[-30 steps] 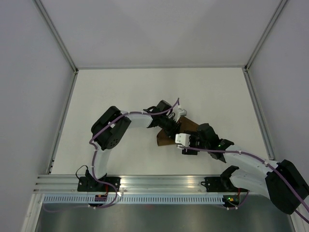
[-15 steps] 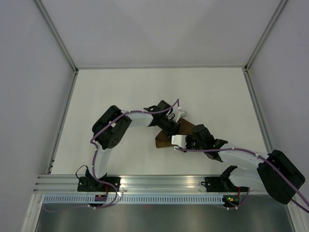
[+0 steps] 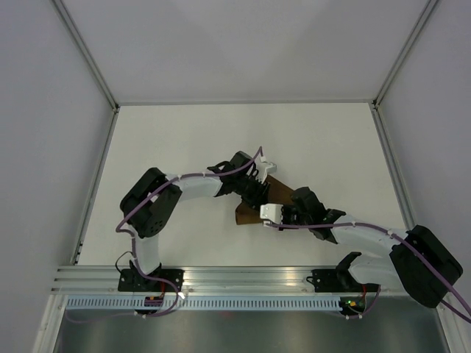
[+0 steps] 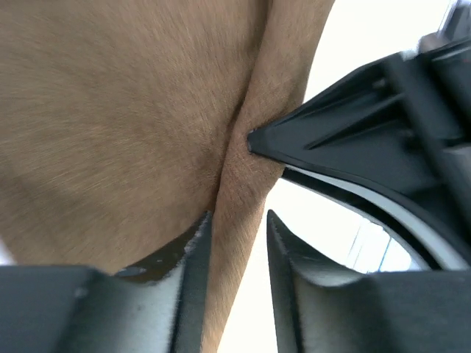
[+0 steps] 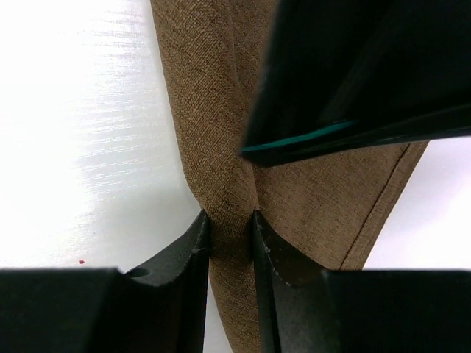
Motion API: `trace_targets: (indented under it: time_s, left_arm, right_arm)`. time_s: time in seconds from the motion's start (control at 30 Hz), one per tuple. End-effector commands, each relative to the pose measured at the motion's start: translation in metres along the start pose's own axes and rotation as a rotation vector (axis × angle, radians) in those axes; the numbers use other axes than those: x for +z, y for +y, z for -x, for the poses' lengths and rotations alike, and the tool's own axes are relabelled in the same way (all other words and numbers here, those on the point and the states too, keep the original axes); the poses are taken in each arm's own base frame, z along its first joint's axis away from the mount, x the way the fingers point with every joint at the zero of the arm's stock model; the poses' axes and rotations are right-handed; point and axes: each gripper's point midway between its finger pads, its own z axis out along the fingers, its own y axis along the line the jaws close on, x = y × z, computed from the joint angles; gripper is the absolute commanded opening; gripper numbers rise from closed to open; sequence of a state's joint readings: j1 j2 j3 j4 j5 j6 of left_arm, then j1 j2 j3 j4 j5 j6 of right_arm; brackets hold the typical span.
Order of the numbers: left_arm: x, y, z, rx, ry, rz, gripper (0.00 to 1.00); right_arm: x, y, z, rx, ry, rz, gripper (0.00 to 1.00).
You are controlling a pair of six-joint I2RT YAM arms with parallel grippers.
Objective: Fold the napkin, place the utensils inside, and roll it up
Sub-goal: Roll the napkin with the utensil
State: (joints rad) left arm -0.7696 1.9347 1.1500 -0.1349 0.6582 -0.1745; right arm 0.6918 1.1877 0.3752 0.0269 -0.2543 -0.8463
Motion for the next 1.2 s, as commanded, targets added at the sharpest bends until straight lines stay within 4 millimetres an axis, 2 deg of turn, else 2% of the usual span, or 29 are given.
trace_targets:
  time_s: [0.0,0.03,0.13,0.17,0.2,0.23,0.27,0.3,0.33,0.37,0.4,0.43,0.47,0.5,0.53,0.57,0.6,0.67,0.7,0.73,0.77,0.8,0.83,0.87,0.9,1.03,1.07,1.1,1.17]
  left_arm:
    - [-0.036,-0.008,0.053,0.053,-0.231,0.114,0.42]
    - [-0.050,-0.010,0.068,0.084,-0.303,0.150,0.42]
    - [-0.071,0.002,0.076,0.099,-0.424,0.270,0.42]
    - [-0.083,0.004,0.067,0.087,-0.464,0.304,0.41]
    - [-0.101,0.006,0.084,0.107,-0.589,0.360,0.41]
    - [-0.111,0.004,0.085,0.113,-0.646,0.377,0.41]
    - [-0.126,0.002,0.073,0.117,-0.709,0.392,0.42]
    - [-0.135,0.001,0.071,0.125,-0.764,0.408,0.43]
    - [-0.154,0.004,0.079,0.125,-0.872,0.461,0.43]
    - [-0.155,0.012,0.060,0.121,-0.874,0.496,0.44]
    - [-0.174,0.012,0.061,0.117,-0.943,0.548,0.44]
    - [-0.183,0.006,0.063,0.132,-1.003,0.547,0.45]
    - [-0.178,0.010,0.046,0.156,-0.985,0.556,0.45]
    - [-0.189,0.006,0.046,0.164,-1.035,0.582,0.45]
    - [-0.191,0.000,0.045,0.190,-1.061,0.581,0.46]
    - [-0.184,-0.007,0.038,0.253,-1.036,0.584,0.46]
    - [-0.185,-0.007,0.036,0.272,-1.036,0.619,0.47]
    - [-0.169,-0.025,0.033,0.407,-0.981,0.627,0.48]
    - [-0.167,-0.026,0.032,0.452,-0.960,0.679,0.49]
    - [-0.148,-0.032,0.025,0.556,-0.881,0.694,0.50]
    - [-0.139,-0.037,0.026,0.602,-0.836,0.702,0.50]
    - [-0.133,-0.037,0.025,0.634,-0.804,0.728,0.50]
    - [-0.112,-0.039,0.016,0.724,-0.720,0.732,0.50]
    - [-0.106,-0.043,0.018,0.759,-0.699,0.737,0.51]
    - [-0.096,-0.043,0.015,0.790,-0.663,0.740,0.51]
    - [-0.055,-0.049,0.003,0.980,-0.521,0.731,0.53]
    - [-0.042,-0.043,-0.003,1.017,-0.476,0.735,0.57]
    - [-0.039,-0.050,0.002,1.044,-0.511,0.727,0.60]
    - [-0.026,-0.043,-0.003,1.109,-0.465,0.735,0.64]
  right_arm:
    - [-0.002,0.042,-0.021,0.081,0.085,0.181,0.08]
    - [-0.003,0.043,-0.021,0.090,0.092,0.195,0.08]
    - [-0.002,0.047,-0.020,0.110,0.088,0.241,0.07]
    - [-0.002,0.052,-0.023,0.126,0.101,0.270,0.07]
    - [-0.002,0.052,-0.024,0.138,0.104,0.282,0.07]
    - [-0.003,0.053,-0.020,0.151,0.095,0.312,0.06]
    - [-0.002,0.056,-0.022,0.165,0.103,0.340,0.06]
    - [-0.001,0.057,-0.022,0.176,0.102,0.361,0.06]
    - [-0.003,0.052,-0.019,0.188,0.093,0.383,0.06]
    - [-0.002,0.052,-0.018,0.201,0.090,0.402,0.06]
    - [0.000,0.045,-0.019,0.222,0.094,0.414,0.06]
    - [-0.001,0.049,-0.020,0.236,0.093,0.455,0.06]
    - [0.002,0.052,-0.024,0.262,0.109,0.491,0.06]
    - [0.004,0.039,-0.022,0.272,0.100,0.484,0.06]
    - [0.003,0.041,-0.025,0.291,0.111,0.519,0.06]
    - [0.006,0.045,-0.029,0.319,0.121,0.561,0.06]
    - [0.009,0.034,-0.029,0.333,0.117,0.556,0.05]
    - [0.011,0.041,-0.037,0.377,0.144,0.624,0.05]
    - [0.015,0.030,-0.036,0.382,0.138,0.617,0.05]
    - [0.012,0.034,-0.038,0.404,0.153,0.651,0.05]
    - [0.015,0.036,-0.043,0.423,0.167,0.674,0.05]
    - [0.017,0.028,-0.044,0.427,0.171,0.664,0.05]
    - [0.017,0.029,-0.047,0.436,0.186,0.670,0.05]
    - [0.020,0.032,-0.050,0.445,0.199,0.688,0.05]
    - [0.021,0.027,-0.050,0.449,0.199,0.685,0.05]
    - [0.022,0.030,-0.056,0.481,0.223,0.722,0.05]
    - [0.023,0.031,-0.058,0.488,0.229,0.728,0.05]
    - [0.022,0.029,-0.058,0.494,0.230,0.730,0.05]
    - [0.023,0.027,-0.059,0.499,0.231,0.729,0.05]
